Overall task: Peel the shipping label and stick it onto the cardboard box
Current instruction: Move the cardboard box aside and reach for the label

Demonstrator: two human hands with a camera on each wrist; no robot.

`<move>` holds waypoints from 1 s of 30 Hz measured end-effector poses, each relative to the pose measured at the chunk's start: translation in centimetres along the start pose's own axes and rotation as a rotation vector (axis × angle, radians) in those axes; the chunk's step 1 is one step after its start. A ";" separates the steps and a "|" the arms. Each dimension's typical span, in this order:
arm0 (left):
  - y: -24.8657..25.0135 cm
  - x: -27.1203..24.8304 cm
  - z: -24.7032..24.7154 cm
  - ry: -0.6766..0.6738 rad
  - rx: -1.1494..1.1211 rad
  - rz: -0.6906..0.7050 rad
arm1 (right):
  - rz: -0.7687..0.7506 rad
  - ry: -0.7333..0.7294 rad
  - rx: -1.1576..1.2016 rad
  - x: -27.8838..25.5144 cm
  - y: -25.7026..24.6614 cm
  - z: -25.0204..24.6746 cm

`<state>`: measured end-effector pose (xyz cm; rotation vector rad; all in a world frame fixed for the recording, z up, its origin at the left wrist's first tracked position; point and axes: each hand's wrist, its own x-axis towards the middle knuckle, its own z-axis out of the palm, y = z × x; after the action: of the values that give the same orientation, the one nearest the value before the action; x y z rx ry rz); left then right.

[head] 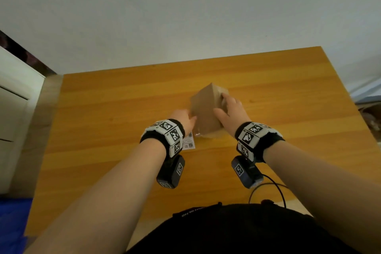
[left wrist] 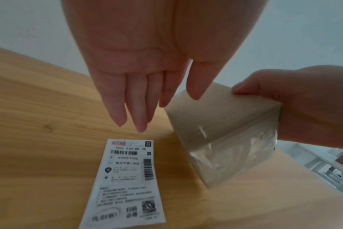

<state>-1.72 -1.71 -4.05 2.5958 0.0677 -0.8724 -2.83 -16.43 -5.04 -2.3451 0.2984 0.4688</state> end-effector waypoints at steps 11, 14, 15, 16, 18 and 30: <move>2.4 0.5 1.1 0.033 -0.145 0.072 | 0.034 0.001 -0.049 2.6 1.5 -1.6; 2.3 0.7 1.5 0.044 -0.149 0.102 | 0.036 0.003 -0.057 3.1 2.0 -1.9; 2.4 0.6 1.6 0.044 -0.148 0.094 | 0.036 0.002 -0.052 3.2 2.1 -1.8; 2.3 0.6 1.6 0.049 -0.145 0.084 | 0.038 -0.001 -0.047 3.3 2.1 -1.7; 2.2 0.6 1.7 0.060 -0.149 0.069 | 0.041 -0.007 -0.041 3.2 2.1 -1.6; -3.5 0.0 2.7 0.103 -0.235 -0.176 | -0.459 0.024 -0.403 0.1 -2.4 1.5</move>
<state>-3.87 0.41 -7.24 2.4366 0.4079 -0.7393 -2.29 -13.66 -4.65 -2.6991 -0.3544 0.2931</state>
